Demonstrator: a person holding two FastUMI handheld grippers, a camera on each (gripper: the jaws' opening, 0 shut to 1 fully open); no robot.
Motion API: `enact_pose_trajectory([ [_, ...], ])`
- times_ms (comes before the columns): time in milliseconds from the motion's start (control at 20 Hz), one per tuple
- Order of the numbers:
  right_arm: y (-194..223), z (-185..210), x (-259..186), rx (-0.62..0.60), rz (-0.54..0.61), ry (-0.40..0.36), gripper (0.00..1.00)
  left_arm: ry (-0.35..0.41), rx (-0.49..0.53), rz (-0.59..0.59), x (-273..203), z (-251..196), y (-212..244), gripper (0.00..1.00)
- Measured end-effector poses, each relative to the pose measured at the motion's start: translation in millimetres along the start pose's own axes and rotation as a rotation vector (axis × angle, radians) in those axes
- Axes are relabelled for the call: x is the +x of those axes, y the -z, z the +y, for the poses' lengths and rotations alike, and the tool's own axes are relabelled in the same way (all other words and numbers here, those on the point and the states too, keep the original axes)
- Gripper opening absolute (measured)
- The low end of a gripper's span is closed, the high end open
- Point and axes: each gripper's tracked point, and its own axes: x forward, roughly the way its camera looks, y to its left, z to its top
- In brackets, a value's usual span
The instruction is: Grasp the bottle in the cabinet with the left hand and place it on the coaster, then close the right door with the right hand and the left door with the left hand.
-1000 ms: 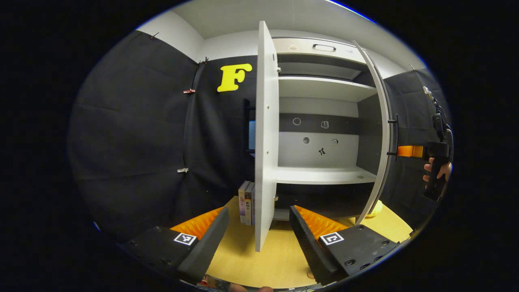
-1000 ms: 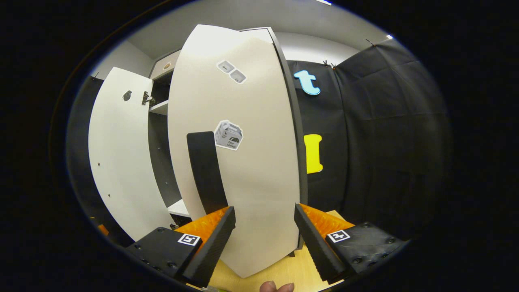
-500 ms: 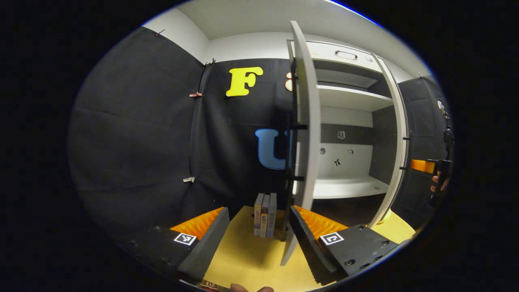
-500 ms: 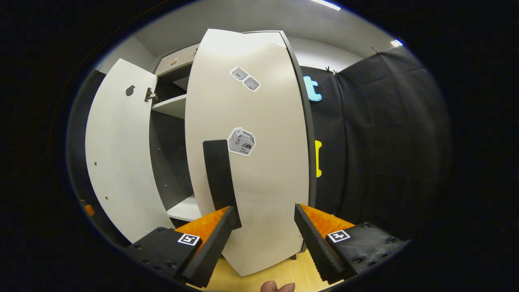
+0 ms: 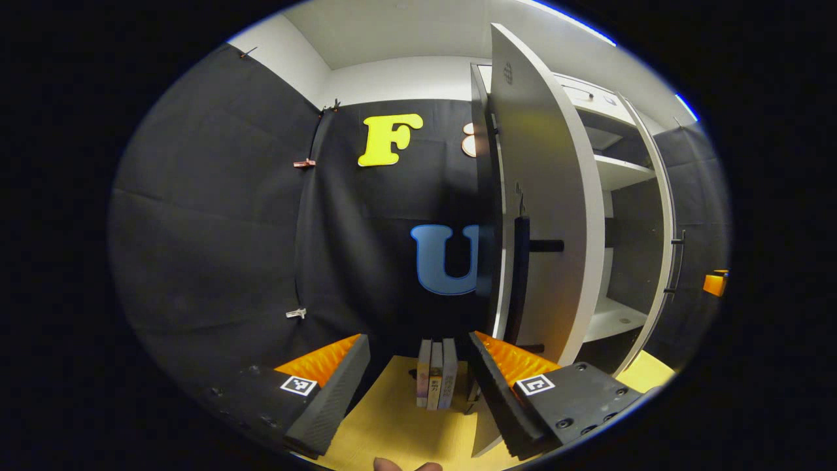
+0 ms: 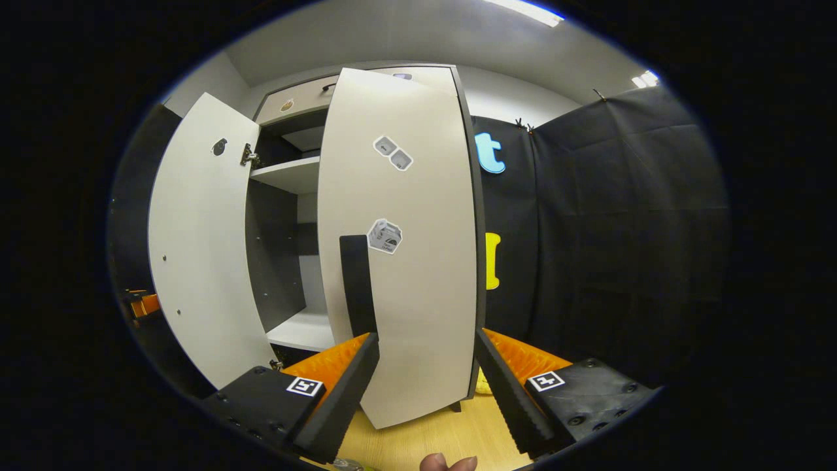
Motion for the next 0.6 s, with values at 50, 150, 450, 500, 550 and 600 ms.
enact_pose_trajectory([
  [50, 0, -3, -3, 0.002, -0.001, 0.007, 0.98, 0.017, -0.007, -0.005, 1, -5, -3, 0.93],
  [150, 0, -9, -6, 0.016, 0.004, 0.017, 0.98, 0.026, 0.012, -0.013, 0, -7, -7, 0.95],
  [450, -3, -21, -12, 0.042, 0.002, 0.022, 0.98, 0.041, 0.028, 0.006, -5, -24, -6, 0.94],
  [500, -3, -21, -12, 0.048, 0.005, 0.019, 0.98, 0.036, 0.022, 0.008, -6, -27, -5, 0.94],
  [550, -3, -21, -13, 0.052, 0.008, 0.012, 0.98, 0.033, 0.011, 0.01, -6, -33, -5, 0.94],
  [600, -2, -22, -14, 0.054, 0.01, 0.004, 0.98, 0.035, 0.001, 0.013, -8, -38, -4, 0.94],
])
